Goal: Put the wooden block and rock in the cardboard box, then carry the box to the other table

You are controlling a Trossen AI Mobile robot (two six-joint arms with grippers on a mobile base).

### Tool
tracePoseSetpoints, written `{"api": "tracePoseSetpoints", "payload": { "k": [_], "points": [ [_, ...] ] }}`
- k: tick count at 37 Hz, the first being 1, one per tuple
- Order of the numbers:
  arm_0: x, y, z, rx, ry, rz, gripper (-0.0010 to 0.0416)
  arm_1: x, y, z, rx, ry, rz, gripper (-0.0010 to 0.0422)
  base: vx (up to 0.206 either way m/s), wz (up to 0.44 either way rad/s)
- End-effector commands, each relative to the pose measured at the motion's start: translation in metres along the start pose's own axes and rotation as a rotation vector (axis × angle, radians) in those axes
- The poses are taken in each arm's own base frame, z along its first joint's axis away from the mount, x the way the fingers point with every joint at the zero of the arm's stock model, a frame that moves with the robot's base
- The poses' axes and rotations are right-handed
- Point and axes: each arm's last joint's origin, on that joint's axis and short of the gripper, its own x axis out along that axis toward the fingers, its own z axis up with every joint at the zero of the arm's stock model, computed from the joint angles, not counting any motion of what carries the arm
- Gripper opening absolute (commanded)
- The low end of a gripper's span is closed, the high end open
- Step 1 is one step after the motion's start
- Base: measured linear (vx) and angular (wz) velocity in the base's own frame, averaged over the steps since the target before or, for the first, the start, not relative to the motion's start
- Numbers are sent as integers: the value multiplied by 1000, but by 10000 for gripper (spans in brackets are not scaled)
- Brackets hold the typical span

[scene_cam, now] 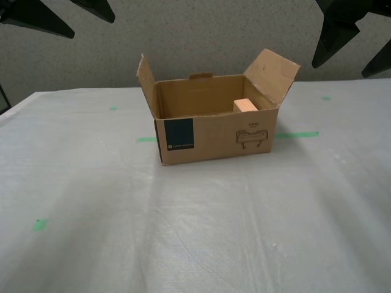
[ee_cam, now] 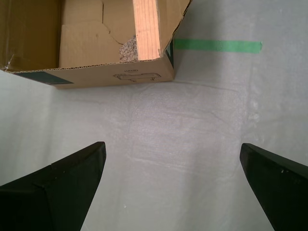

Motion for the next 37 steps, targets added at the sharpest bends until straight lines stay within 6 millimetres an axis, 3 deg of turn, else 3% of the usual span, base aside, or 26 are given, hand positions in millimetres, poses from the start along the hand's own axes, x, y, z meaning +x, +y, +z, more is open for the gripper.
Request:
{"api": "tracePoseSetpoints", "payload": {
  "k": [1,37],
  "points": [
    [0,0,0,4,-1,-1,389,0,0,0,-2,0,-2,396,0,0],
    [0,0,0,4,-1,-1,390,0,0,0,-2,0,-2,396,0,0]
  ]
}}
